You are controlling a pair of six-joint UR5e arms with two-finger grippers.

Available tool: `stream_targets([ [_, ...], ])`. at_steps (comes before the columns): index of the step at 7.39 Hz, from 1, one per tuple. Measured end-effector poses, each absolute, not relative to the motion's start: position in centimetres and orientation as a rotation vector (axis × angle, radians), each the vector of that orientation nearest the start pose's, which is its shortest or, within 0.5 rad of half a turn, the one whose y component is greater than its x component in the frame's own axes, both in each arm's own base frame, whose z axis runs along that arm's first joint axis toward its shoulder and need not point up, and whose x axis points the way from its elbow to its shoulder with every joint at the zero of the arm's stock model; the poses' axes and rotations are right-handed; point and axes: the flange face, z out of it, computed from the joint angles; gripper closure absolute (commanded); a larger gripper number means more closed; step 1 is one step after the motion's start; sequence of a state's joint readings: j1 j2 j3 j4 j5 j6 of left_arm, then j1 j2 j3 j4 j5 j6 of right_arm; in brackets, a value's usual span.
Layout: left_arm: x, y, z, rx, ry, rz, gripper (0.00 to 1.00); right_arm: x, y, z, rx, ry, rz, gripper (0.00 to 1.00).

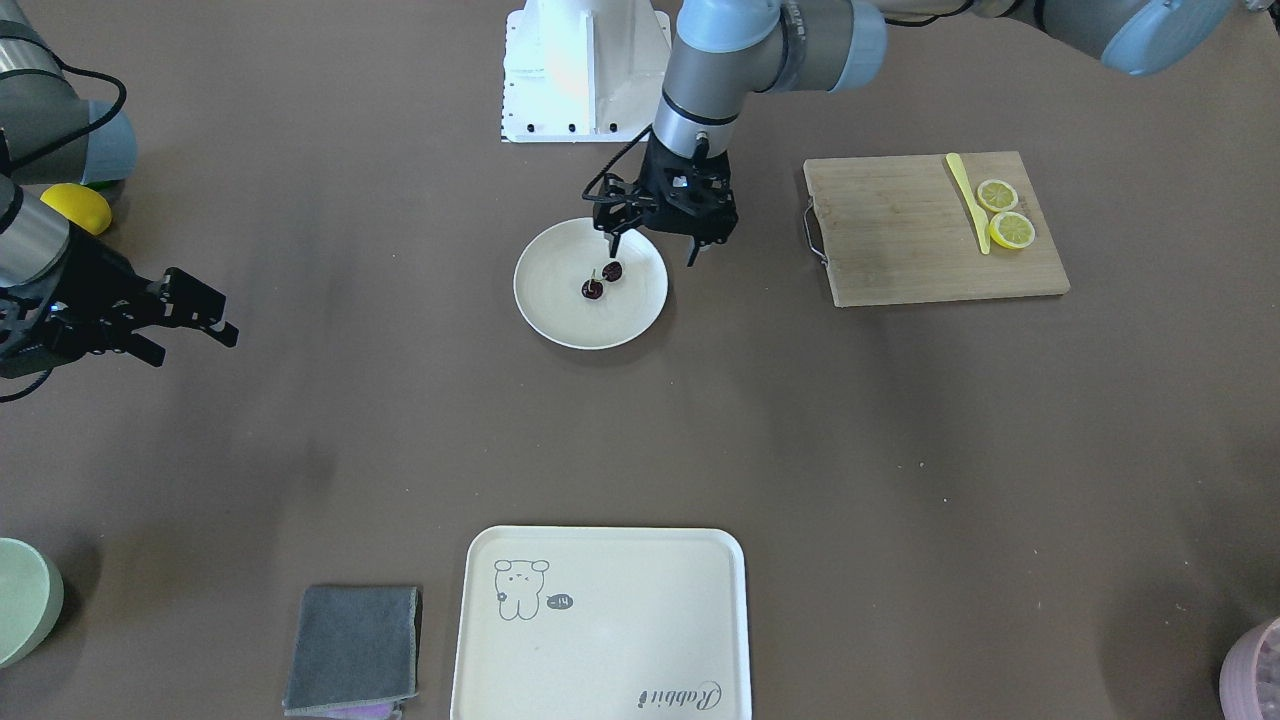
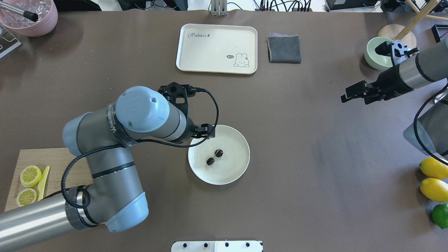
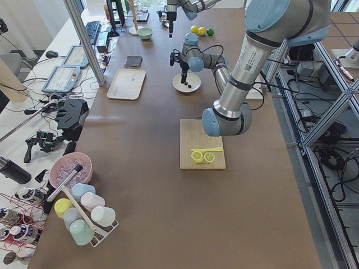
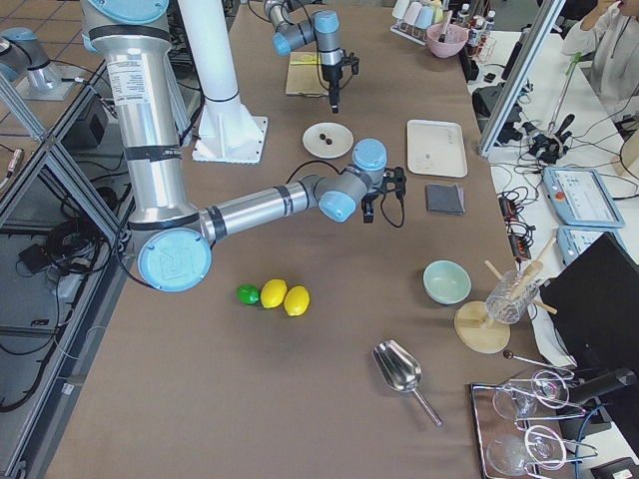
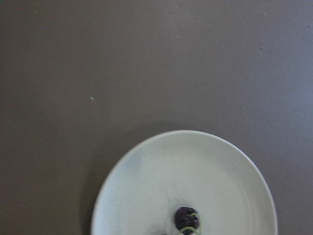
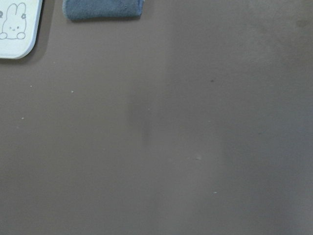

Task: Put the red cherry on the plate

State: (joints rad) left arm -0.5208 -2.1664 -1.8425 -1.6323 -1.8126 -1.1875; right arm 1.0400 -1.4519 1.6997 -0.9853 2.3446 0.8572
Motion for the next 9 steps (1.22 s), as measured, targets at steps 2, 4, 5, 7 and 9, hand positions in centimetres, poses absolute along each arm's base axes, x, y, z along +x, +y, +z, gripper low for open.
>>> stream_targets([
  [2, 39.6, -47.0, 26.4, 0.232, 0.804, 0.134, 0.03, -15.1, -51.3, 50.1, 0.206, -1.001, -0.066, 0.00],
  [4, 26.8, -51.6, 36.1, 0.244, 0.719, 0.281, 0.03, -7.1, -52.1, 53.7, 0.240, -0.917, -0.067, 0.00],
  [5, 21.0, -52.3, 40.9, 0.241, 0.680, 0.329, 0.03, -2.9, -51.9, 55.8, 0.249, -0.879, -0.077, 0.00],
  [7, 11.9, -52.2, 48.4, 0.188, 0.675, 0.337, 0.03, 2.5, -50.4, 59.1, 0.245, -0.848, -0.079, 0.00],
  [9, 4.9, -52.3, 53.2, 0.160, 0.716, 0.302, 0.03, 6.7, -47.8, 62.3, 0.253, -0.849, -0.075, 0.00],
])
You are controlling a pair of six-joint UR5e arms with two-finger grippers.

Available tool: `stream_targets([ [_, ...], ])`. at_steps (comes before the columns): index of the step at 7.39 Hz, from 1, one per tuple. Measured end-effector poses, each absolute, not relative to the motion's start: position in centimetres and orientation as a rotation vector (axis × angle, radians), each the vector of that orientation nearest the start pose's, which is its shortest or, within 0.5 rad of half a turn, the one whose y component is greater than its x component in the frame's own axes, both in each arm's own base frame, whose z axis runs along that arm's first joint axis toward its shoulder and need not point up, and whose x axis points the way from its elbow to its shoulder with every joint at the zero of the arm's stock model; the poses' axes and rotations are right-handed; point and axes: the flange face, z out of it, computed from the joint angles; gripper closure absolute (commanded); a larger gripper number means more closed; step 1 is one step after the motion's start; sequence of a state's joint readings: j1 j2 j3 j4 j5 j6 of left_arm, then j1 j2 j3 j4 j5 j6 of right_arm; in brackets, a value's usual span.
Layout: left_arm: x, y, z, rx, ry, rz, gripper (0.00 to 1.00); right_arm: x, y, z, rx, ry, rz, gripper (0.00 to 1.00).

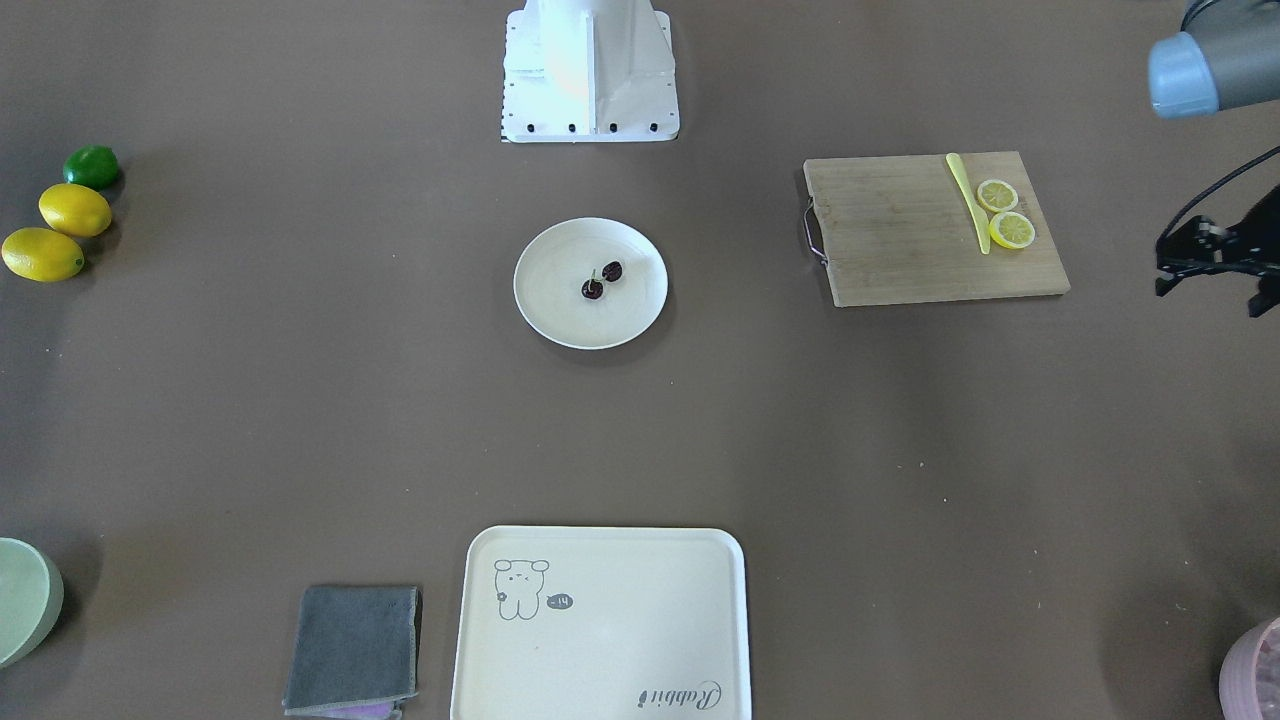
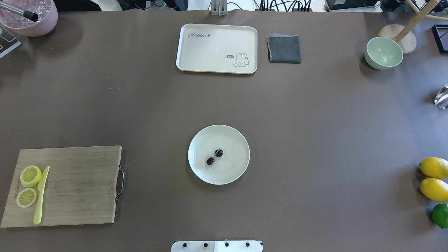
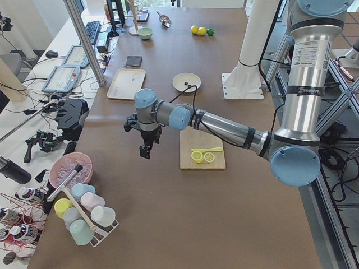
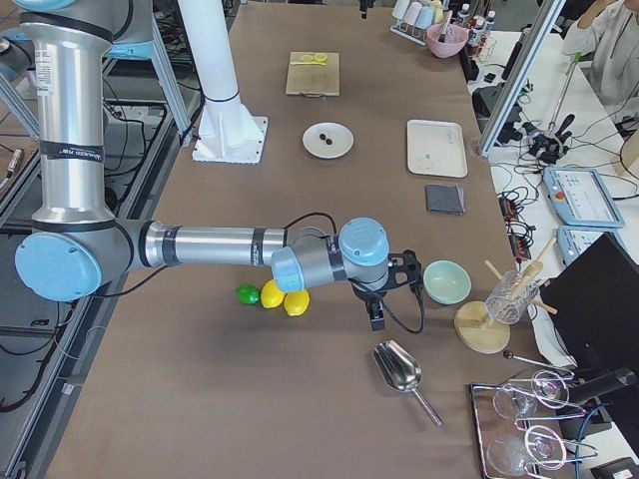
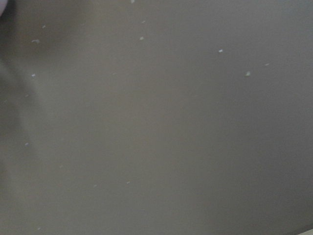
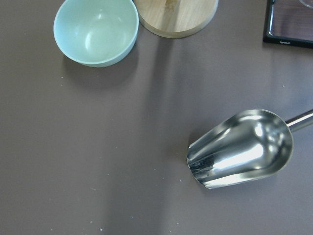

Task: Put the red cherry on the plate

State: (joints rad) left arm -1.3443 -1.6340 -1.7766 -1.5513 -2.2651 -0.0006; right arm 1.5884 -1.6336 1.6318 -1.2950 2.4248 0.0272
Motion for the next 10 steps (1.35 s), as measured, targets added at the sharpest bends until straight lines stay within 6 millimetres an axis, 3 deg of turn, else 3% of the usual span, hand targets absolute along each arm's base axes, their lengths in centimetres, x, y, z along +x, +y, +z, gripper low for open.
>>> stream_targets([
  [2, -1.6, -52.3, 57.1, 0.126, 0.823, 0.194, 0.03, 9.9, -44.5, 64.3, 0.267, -0.864, -0.041, 0.00],
  [3, -3.1, -51.4, 58.9, 0.113, 0.860, 0.174, 0.03, 10.5, -43.7, 64.8, 0.266, -0.859, -0.031, 0.00],
  [4, -3.8, -50.0, 60.9, 0.095, 0.868, 0.172, 0.03, 10.7, -43.2, 65.3, 0.261, -0.849, -0.025, 0.00],
  [6, -4.7, -48.4, 63.1, 0.105, 0.834, 0.241, 0.03, 10.4, -43.3, 65.5, 0.255, -0.830, -0.031, 0.00],
  [10, -5.9, -48.3, 64.1, 0.106, 0.685, 0.277, 0.02, 8.7, -44.3, 65.2, 0.244, -0.794, -0.070, 0.00],
])
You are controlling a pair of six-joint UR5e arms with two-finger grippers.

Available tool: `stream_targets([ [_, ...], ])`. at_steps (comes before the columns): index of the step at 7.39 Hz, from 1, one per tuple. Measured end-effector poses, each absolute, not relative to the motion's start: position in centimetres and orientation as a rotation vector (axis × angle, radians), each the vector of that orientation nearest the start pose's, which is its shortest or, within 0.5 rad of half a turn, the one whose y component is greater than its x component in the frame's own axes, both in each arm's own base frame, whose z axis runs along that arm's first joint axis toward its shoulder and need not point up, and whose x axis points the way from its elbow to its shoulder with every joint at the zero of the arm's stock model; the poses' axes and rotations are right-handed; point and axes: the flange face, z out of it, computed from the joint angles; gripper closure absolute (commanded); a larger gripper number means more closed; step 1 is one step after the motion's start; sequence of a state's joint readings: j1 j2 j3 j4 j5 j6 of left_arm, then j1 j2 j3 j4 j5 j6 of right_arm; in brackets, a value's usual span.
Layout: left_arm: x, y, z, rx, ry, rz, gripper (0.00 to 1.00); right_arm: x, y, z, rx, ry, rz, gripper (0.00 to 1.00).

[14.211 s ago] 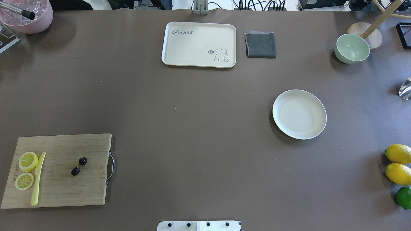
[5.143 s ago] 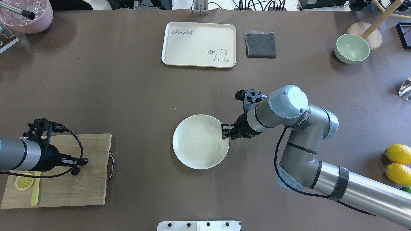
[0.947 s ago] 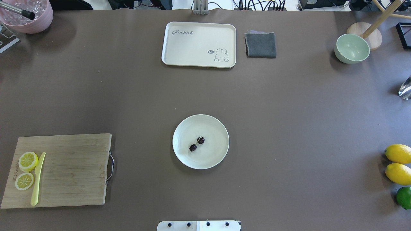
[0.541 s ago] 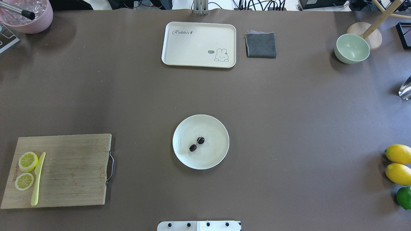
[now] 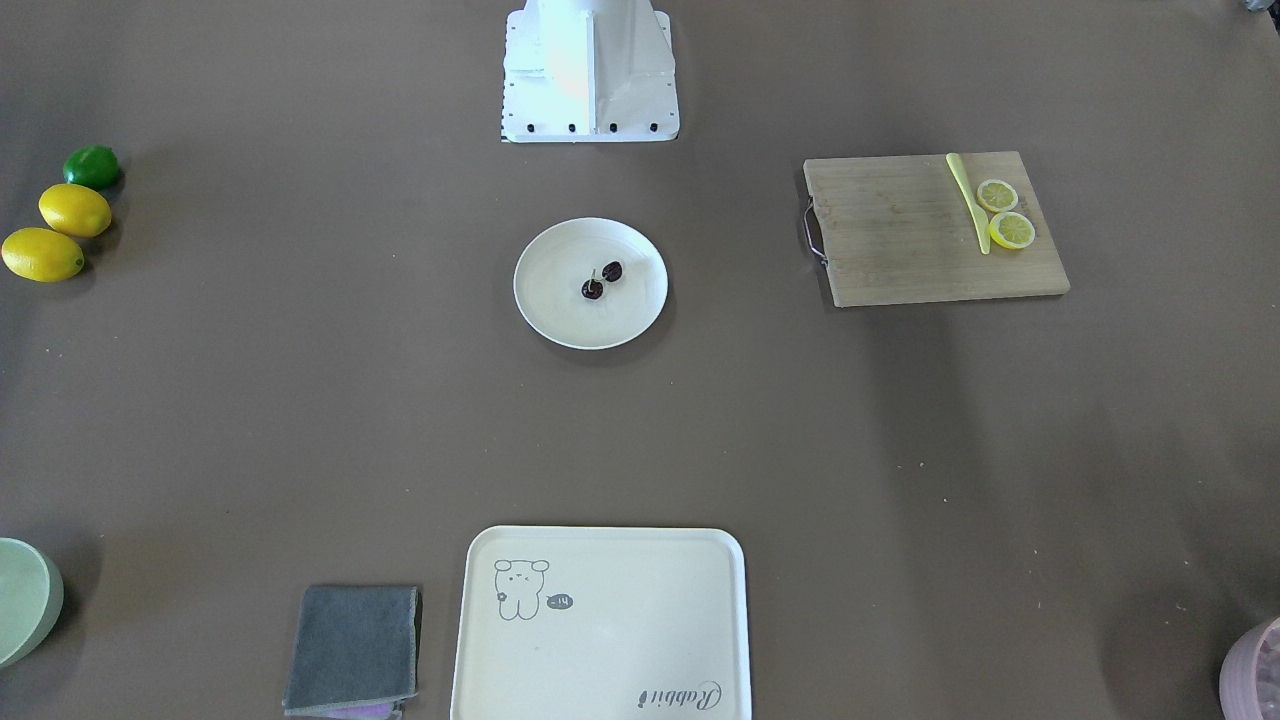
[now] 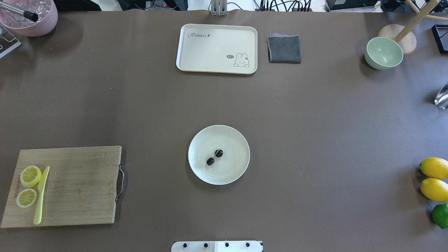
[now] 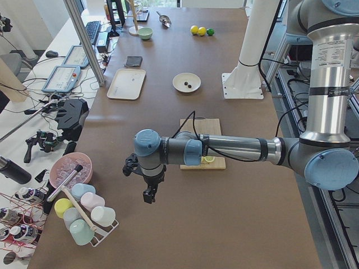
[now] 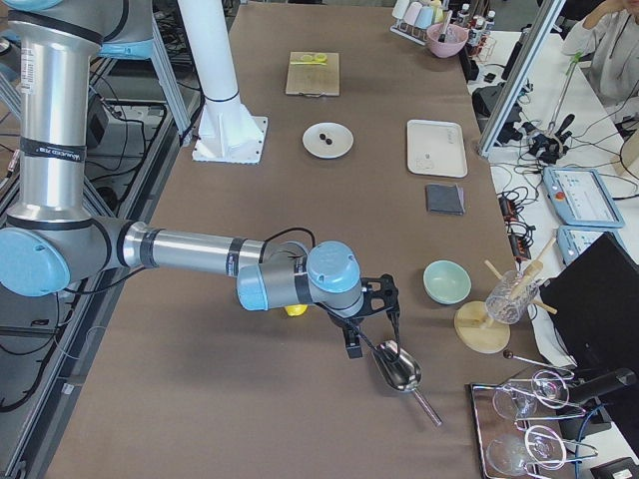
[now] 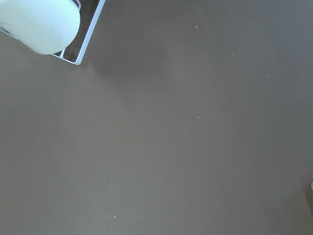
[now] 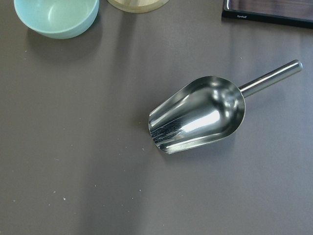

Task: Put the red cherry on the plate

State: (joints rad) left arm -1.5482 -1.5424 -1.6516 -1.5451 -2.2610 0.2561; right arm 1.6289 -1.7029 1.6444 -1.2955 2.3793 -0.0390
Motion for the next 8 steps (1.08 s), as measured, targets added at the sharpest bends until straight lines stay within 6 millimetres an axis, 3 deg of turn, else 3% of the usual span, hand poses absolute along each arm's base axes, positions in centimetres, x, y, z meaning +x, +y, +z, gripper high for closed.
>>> stream_targets([
  [4, -6.0, -48.3, 63.8, 0.114, 0.678, 0.277, 0.02, 4.7, -46.0, 64.4, 0.208, -0.801, -0.148, 0.00],
  [8, -6.8, -47.8, 62.9, 0.142, 0.808, 0.238, 0.03, 3.2, -46.1, 63.5, 0.183, -0.822, -0.181, 0.00],
])
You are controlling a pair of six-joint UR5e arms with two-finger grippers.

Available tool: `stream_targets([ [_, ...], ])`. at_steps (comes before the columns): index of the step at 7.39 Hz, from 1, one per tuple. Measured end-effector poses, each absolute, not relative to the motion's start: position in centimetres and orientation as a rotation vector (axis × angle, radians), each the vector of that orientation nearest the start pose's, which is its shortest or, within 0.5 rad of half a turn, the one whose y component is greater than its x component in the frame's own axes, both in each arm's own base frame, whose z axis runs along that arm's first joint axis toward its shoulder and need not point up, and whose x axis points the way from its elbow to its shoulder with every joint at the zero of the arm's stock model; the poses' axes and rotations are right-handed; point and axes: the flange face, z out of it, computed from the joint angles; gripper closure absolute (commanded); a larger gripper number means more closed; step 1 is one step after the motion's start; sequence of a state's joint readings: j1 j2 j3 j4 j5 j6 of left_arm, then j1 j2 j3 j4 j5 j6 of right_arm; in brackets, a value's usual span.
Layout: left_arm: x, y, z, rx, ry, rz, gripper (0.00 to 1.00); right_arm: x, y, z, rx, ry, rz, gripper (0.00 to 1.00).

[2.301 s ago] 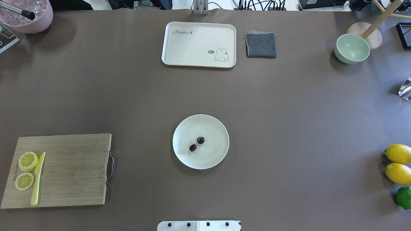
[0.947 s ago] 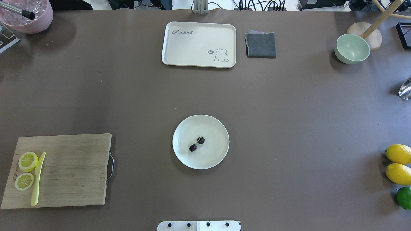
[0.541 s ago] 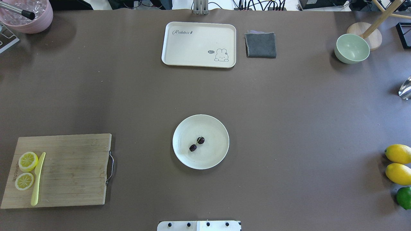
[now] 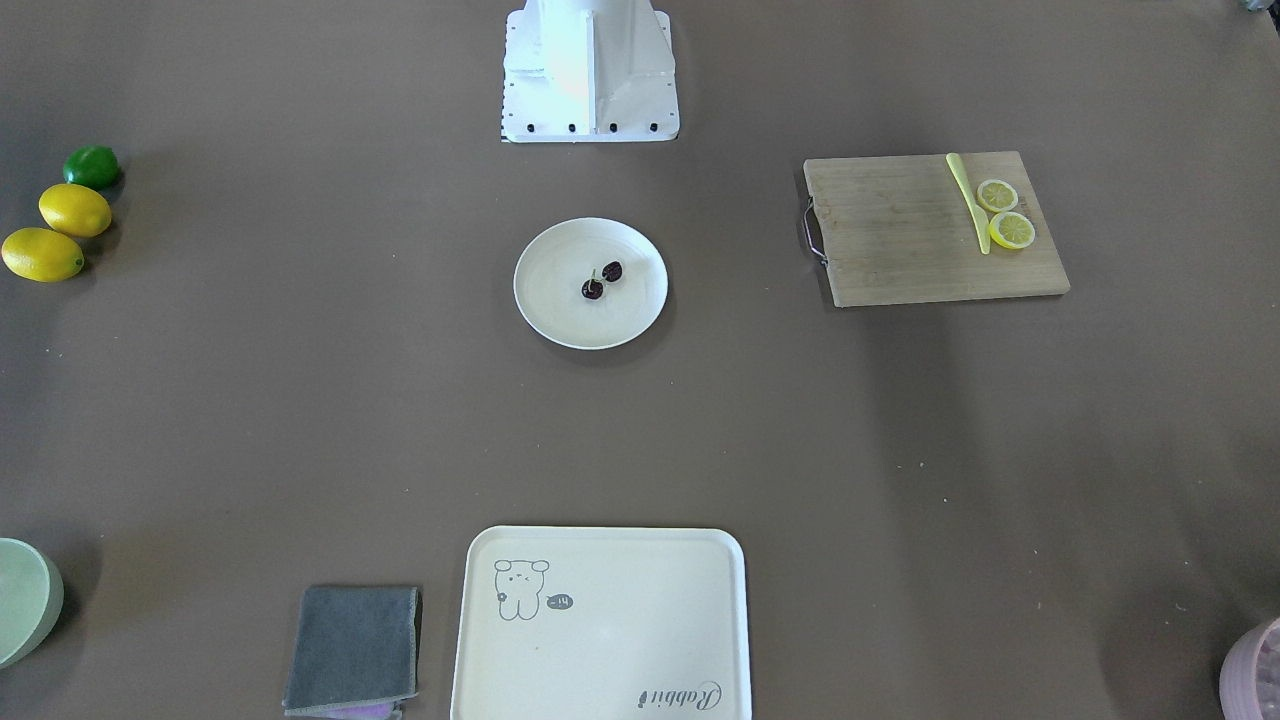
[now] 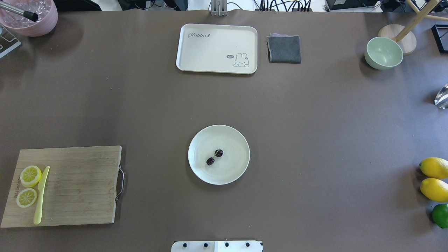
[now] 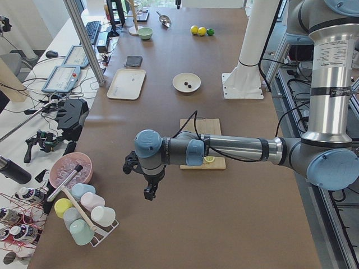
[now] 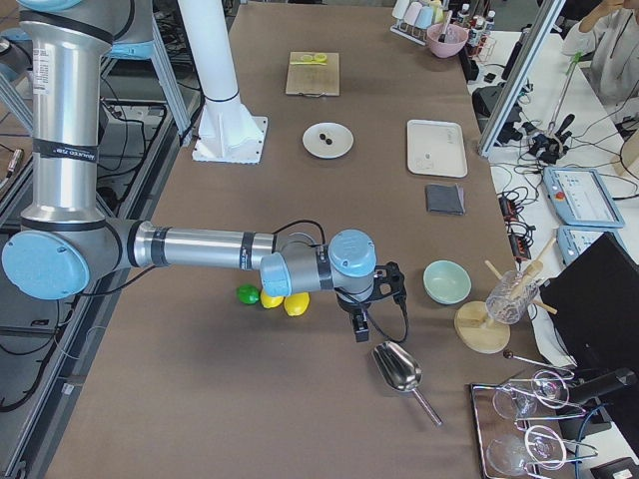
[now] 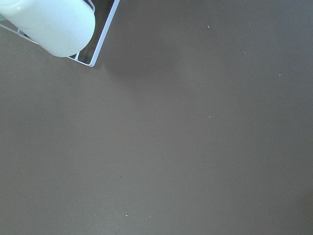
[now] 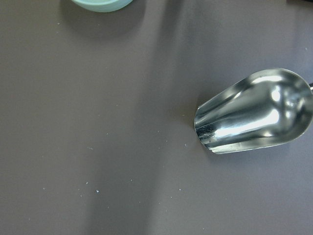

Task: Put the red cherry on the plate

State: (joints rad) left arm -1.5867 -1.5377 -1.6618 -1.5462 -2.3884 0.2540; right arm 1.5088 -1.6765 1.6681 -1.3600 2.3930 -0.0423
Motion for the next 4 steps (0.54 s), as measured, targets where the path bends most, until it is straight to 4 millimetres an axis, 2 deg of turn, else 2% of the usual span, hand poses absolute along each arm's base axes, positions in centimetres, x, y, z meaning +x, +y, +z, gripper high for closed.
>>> stream_targets([
  [2, -7.75, -47.52, 62.23, 0.166, 0.852, 0.218, 0.02, 2.46, -45.93, 63.30, 0.162, -0.825, -0.193, 0.00],
  [4, -8.19, -47.27, 62.35, 0.170, 0.854, 0.210, 0.02, 2.00, -45.75, 63.65, 0.148, -0.824, -0.199, 0.00],
])
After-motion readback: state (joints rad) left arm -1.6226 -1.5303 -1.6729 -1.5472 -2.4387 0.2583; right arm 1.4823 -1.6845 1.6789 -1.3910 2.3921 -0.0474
